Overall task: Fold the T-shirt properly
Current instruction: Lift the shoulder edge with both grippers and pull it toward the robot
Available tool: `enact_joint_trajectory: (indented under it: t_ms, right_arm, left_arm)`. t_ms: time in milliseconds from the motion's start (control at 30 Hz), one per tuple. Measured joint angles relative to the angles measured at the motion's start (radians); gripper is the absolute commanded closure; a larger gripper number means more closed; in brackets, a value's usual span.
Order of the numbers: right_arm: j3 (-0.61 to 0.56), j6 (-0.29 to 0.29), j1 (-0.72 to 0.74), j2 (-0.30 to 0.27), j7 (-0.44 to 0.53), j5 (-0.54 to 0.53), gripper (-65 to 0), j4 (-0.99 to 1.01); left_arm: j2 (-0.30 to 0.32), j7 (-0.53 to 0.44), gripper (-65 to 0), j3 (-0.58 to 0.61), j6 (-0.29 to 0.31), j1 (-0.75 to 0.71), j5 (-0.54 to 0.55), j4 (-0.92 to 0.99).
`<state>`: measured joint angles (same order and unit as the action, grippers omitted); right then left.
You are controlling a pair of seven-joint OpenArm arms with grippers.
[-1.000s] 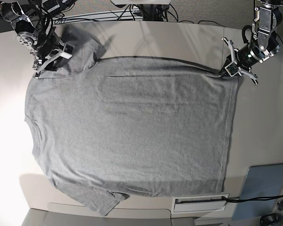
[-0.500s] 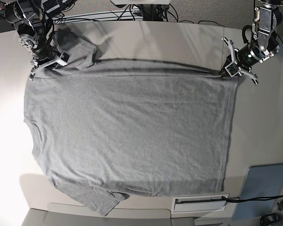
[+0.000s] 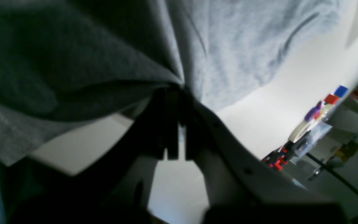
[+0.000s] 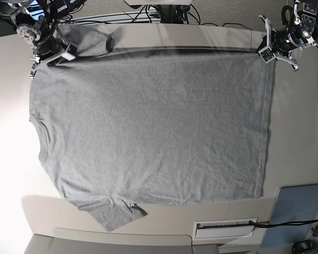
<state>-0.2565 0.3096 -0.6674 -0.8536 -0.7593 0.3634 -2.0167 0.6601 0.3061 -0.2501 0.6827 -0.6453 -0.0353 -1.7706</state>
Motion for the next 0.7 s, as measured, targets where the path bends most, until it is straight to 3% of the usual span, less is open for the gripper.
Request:
enact_joint_trajectory:
  t_ms: [233,700]
  right_arm:
    - [0.001,-0.072,-0.150,-0.027,-0.008,0.011,0.0,-0.058]
    - [0.003,-0.184,-0.322,-0.027,0.005,0.165,0.0,-0.078]
  left_arm:
    - [0.002,0.004,0.0,-0.057,-0.001,-0.084,0.048,-0.058]
    - [0.005,0.005,0.0,-0.082,0.006,-0.180,0.056,-0.087]
